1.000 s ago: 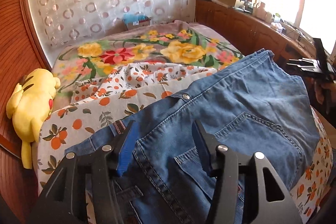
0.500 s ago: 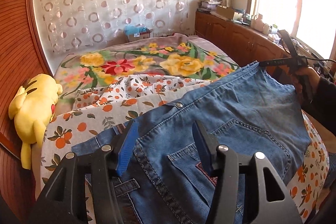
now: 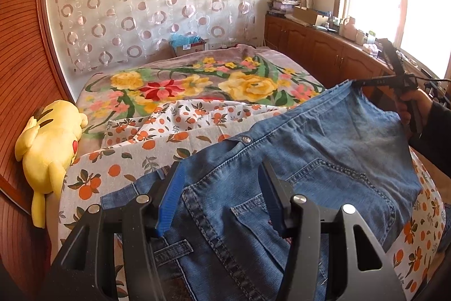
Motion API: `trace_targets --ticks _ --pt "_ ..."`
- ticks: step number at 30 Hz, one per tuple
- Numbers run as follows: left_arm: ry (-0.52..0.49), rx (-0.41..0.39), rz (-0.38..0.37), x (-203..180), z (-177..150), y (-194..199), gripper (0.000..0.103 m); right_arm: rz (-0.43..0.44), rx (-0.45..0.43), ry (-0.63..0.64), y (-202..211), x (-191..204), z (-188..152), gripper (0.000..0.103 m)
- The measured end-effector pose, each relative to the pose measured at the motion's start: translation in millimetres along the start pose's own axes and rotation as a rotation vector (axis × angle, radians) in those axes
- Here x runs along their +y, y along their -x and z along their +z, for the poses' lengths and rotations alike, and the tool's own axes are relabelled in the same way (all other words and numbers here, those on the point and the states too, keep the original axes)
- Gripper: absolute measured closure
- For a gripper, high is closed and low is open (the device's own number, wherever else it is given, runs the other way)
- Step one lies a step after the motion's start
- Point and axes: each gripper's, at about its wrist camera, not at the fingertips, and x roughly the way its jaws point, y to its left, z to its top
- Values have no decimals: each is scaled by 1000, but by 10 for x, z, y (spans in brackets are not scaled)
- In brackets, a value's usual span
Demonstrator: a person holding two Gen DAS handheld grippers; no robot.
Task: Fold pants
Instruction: 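Grasp the jeans leg hem with the right gripper and fold it over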
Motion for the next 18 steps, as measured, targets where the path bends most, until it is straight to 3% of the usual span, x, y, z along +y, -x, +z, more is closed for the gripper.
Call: trace_targets --ticks 4,10,15,18 --pt "1 6 3 -5 -34 8 48 -57 -94 29 140 100 26 99" --pt "5 7 -3 -60 -113 73 48 -92 -31 30 7 166 -34 99" --pt "9 -1 -22 -145 -202 238 48 -81 -53 2 353 196 -138 85" --pt "13 -4 -40 -237 -285 360 48 -68 -62 3 621 266 -396 78"
